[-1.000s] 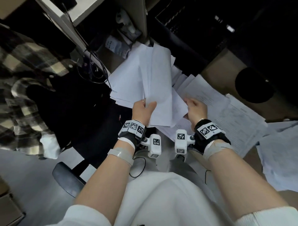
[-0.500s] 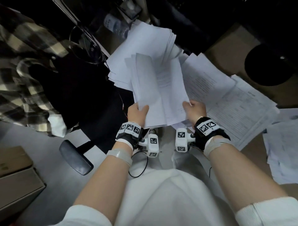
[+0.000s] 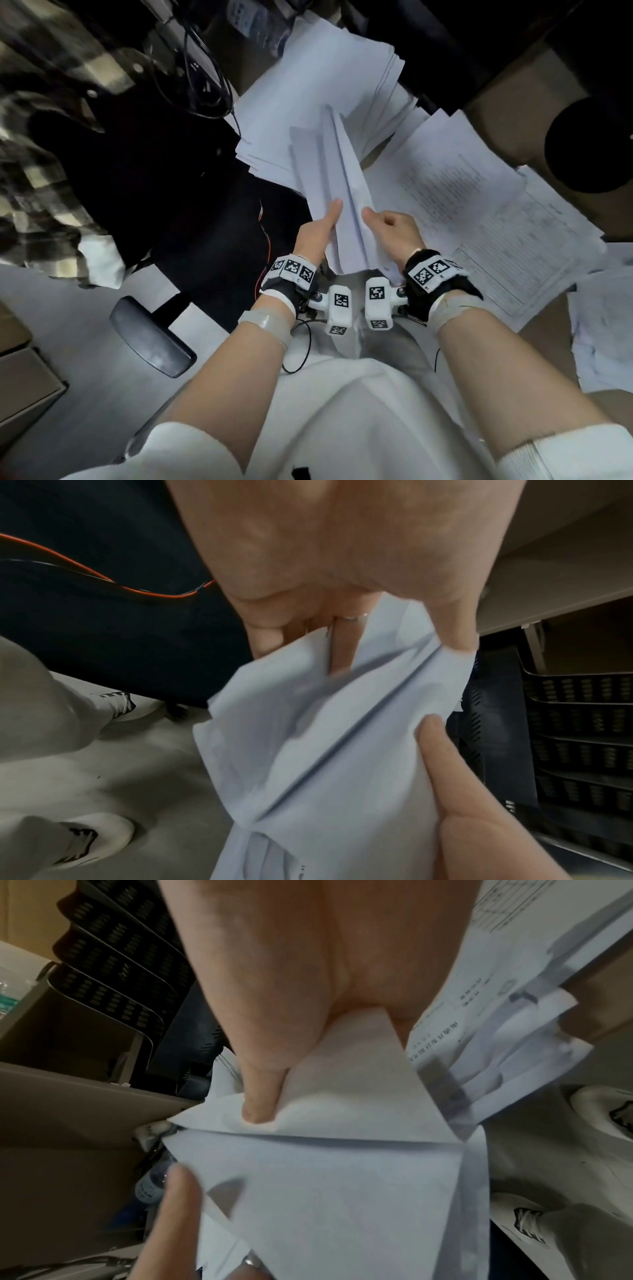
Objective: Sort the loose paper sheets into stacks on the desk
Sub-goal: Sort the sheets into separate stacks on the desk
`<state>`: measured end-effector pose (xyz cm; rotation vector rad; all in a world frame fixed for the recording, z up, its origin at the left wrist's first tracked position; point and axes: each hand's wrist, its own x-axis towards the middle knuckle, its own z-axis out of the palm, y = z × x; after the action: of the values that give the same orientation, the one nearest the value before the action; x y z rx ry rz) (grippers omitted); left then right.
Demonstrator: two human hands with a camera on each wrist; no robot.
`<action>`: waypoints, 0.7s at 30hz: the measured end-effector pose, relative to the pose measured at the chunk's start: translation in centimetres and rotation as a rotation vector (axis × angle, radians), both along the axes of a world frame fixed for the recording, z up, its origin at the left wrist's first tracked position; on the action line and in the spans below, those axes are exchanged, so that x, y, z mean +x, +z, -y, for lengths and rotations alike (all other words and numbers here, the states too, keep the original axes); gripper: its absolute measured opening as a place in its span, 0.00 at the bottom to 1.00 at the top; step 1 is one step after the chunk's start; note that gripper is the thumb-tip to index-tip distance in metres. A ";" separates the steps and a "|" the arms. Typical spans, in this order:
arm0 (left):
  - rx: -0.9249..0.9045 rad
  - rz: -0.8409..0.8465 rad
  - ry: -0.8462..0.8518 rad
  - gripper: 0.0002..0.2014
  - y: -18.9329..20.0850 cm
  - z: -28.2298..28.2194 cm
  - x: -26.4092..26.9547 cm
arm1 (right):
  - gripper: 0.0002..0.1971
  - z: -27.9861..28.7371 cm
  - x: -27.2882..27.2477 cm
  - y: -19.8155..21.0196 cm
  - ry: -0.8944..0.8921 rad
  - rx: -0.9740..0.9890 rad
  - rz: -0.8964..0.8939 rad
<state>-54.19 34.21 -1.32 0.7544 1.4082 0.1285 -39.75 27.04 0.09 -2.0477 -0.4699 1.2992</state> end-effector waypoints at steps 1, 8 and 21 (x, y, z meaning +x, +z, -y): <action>0.030 -0.027 -0.056 0.36 -0.3 0.0 0.0 | 0.23 0.0 -0.1 -0.1 0.000 -0.012 0.020; 0.281 -0.244 -0.229 0.14 -1.0 -0.6 -0.7 | 0.11 1.5 2.1 -0.8 -0.305 -0.186 0.192; 0.589 -0.222 0.025 0.14 5.3 -7.0 -3.1 | 0.08 -5.3 2.1 1.0 -0.195 -0.132 0.356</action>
<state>-57.29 41.21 4.01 1.2646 1.6087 0.5071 -37.70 32.35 1.04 -2.3822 -0.3357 0.8740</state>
